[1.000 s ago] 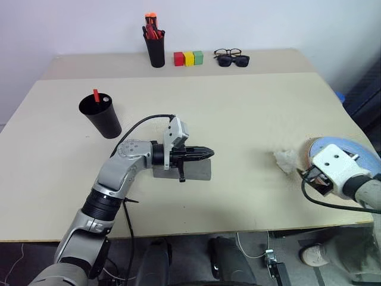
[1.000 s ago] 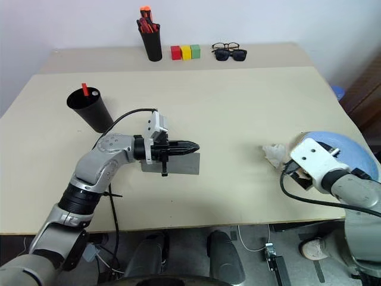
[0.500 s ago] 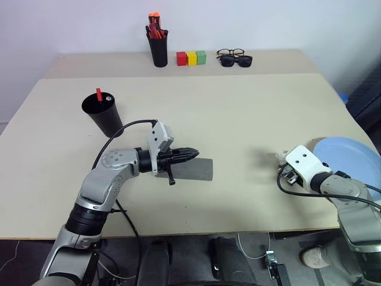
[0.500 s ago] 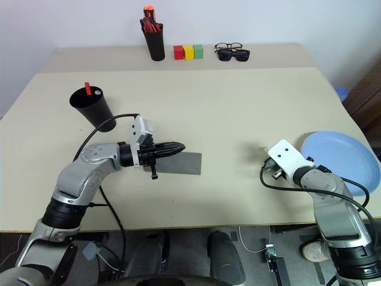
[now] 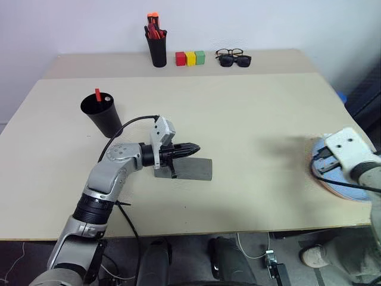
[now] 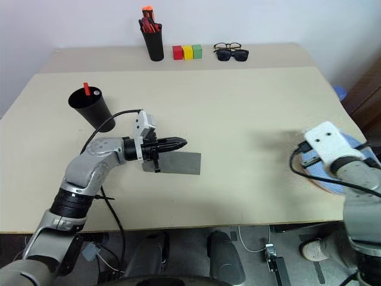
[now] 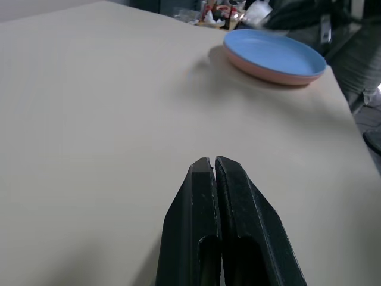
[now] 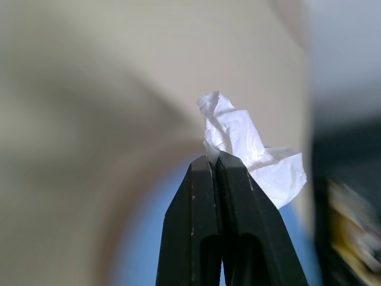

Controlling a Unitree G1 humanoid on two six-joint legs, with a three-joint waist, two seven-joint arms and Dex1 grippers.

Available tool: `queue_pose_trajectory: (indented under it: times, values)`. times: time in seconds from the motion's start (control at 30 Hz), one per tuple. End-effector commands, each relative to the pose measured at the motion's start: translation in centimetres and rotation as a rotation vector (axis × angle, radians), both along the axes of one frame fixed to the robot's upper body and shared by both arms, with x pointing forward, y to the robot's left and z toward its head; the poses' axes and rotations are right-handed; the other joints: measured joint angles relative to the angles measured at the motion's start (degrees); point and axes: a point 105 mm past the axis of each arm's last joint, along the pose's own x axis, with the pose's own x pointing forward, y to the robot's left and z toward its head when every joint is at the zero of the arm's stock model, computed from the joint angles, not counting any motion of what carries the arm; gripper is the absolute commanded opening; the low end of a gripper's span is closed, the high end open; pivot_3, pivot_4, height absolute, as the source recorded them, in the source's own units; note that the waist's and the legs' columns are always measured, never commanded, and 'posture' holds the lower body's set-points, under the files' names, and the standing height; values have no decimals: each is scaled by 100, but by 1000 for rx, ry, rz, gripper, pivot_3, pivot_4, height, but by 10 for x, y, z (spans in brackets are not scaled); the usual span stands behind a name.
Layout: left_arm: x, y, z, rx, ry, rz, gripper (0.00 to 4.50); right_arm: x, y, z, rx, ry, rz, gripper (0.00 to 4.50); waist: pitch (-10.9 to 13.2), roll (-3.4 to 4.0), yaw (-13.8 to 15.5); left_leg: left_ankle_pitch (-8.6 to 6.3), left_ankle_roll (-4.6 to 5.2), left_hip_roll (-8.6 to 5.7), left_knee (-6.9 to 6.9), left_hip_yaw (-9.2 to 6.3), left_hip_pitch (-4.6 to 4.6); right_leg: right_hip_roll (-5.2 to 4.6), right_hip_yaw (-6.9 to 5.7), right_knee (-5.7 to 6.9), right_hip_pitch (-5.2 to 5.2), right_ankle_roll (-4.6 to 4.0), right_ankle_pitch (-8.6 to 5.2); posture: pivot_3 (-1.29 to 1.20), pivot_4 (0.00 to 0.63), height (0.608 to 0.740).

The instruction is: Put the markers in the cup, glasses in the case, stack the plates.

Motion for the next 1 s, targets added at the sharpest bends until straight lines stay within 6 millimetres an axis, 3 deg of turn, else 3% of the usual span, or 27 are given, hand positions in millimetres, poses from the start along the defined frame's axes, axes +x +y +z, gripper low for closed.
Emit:
queue_pose_trajectory:
  times: [0.03,0.17,0.27,0.37,0.53,0.63,0.9,1.0]
  values:
    - [2,-4,11,-8,-66,-10,47,-3,-15,7,-43,-18,-62,1367,0,1,-11,0,0,0,0,1,0,0,1,0,0,0,0,0,150,740]
    - [5,9,13,-13,-86,60,47,12,-2,8,-73,-35,2,3375,-1,4,-58,0,1,1,-1,2,4,1,3,3,0,1,1,0,150,740]
    - [5,20,14,-14,-92,115,47,22,7,7,-62,-43,63,3375,-1,5,-41,-1,1,1,-2,1,5,2,2,4,0,2,1,0,150,740]
    - [4,45,13,-12,-98,229,47,42,35,12,53,-111,200,3375,0,5,-73,-1,1,1,-2,3,4,1,4,2,-1,3,2,0,150,740]
    - [-7,122,10,32,-148,597,47,65,108,20,405,-184,562,3375,3,4,-182,-1,2,6,-11,-1,8,3,3,8,0,2,2,0,150,740]
    - [-17,156,0,122,-172,786,47,71,127,20,511,-179,667,3375,4,5,-154,-3,5,4,-8,0,7,-2,1,6,1,3,2,0,150,740]
    - [-40,188,-6,150,-188,987,47,91,148,6,540,-102,767,3375,4,3,-24,-3,4,2,-4,3,5,-6,0,-6,7,-8,-3,0,150,740]
    - [-42,190,-7,157,-192,1001,47,95,153,6,538,-95,794,3375,5,4,-29,-3,4,2,-6,3,6,-5,0,-4,6,-5,-1,0,150,740]
